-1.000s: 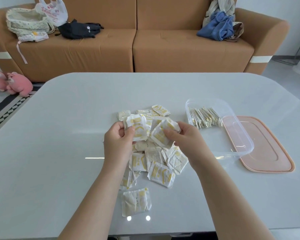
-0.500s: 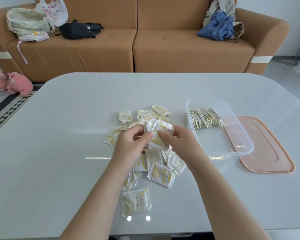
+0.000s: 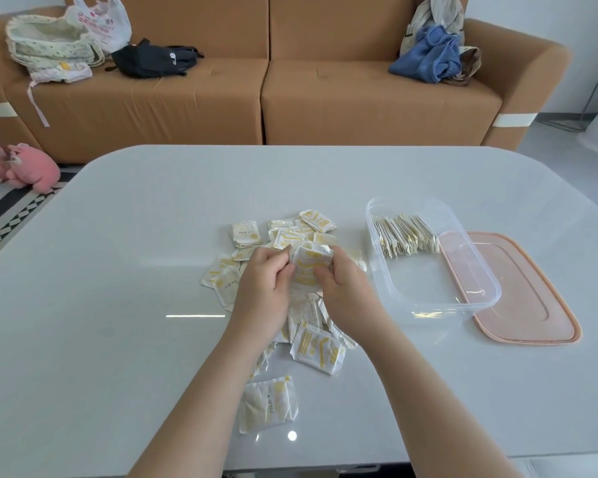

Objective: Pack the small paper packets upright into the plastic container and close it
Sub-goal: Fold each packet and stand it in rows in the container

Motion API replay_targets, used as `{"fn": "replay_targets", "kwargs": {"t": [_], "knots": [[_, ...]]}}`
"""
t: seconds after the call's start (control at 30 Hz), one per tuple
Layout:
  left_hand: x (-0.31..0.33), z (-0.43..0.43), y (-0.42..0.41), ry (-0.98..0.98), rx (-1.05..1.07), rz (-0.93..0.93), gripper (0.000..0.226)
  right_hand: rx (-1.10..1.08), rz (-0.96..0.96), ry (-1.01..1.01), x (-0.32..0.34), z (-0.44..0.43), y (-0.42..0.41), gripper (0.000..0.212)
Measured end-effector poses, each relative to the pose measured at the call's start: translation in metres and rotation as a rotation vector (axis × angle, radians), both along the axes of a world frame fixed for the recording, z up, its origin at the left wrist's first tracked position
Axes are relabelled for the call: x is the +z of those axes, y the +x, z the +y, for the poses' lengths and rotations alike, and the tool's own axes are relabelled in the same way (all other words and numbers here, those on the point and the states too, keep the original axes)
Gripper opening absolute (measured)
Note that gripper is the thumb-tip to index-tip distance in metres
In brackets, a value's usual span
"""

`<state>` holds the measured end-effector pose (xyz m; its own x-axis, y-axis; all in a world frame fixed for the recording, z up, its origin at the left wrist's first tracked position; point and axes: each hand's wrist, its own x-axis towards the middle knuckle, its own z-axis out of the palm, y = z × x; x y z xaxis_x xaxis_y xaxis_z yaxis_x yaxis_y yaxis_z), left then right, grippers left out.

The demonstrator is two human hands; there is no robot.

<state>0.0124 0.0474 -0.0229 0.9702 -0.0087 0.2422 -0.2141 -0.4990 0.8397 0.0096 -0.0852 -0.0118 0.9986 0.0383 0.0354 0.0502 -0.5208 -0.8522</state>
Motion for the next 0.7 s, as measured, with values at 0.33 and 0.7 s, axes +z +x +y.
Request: {"fn": "replay_targets", "kwargs": {"t": [0.33,0.7], "knots": [[0.0,-0.009,0.004,-0.054,0.052,0.017,0.033,-0.127,-0.251,-0.099,0.021,-0.024,-0.001,0.013],[-0.005,-0.018,0.006,-0.041,0.016,0.092,0.03,-0.554,-0.156,-0.625,0.037,-0.161,0.075,0.017]]}}
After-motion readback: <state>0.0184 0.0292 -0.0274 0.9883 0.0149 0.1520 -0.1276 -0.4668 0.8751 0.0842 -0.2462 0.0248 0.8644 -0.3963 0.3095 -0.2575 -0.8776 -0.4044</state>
